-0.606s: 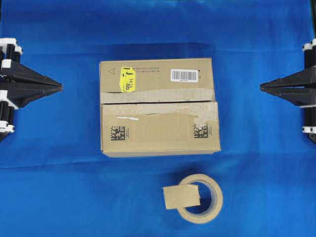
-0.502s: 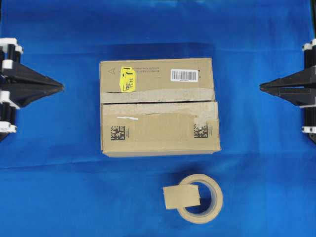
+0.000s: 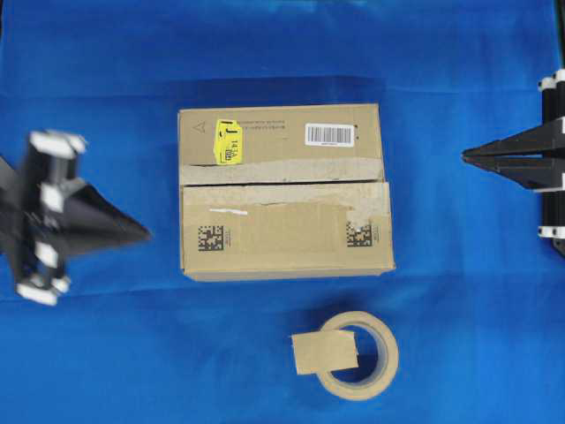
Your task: Apply tape along the seams of the closed cardboard box to seal it securely.
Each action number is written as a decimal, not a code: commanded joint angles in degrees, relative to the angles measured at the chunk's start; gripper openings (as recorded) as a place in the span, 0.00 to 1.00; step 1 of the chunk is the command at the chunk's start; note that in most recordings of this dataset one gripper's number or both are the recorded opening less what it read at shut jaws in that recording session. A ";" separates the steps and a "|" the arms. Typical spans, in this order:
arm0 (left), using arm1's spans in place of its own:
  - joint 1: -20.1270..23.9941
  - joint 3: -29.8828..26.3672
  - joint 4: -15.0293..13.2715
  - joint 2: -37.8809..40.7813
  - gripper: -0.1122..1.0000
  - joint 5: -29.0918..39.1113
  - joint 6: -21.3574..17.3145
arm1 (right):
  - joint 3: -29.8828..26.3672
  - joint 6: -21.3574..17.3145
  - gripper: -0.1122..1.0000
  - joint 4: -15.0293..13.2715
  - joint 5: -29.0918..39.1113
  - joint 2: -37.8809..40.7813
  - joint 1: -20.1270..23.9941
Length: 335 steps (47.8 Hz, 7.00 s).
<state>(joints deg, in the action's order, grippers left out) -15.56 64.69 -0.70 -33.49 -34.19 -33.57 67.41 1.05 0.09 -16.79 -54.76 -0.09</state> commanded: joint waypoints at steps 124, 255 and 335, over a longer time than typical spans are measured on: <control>6.06 -25.40 -1.05 27.69 0.10 6.77 -45.44 | -1.23 -0.88 0.10 -3.08 1.23 2.99 0.44; 15.73 -24.87 -0.62 26.54 0.10 34.37 -55.37 | -23.55 -1.49 0.60 8.53 -10.99 53.35 -1.23; 15.73 -27.69 -0.70 26.37 0.75 38.85 -54.14 | -23.82 -1.41 0.11 9.40 -5.27 56.69 -1.23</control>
<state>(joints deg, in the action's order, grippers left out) 0.35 38.58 -1.32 -5.80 3.08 -87.89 43.95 -0.44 9.40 -22.76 2.37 -1.49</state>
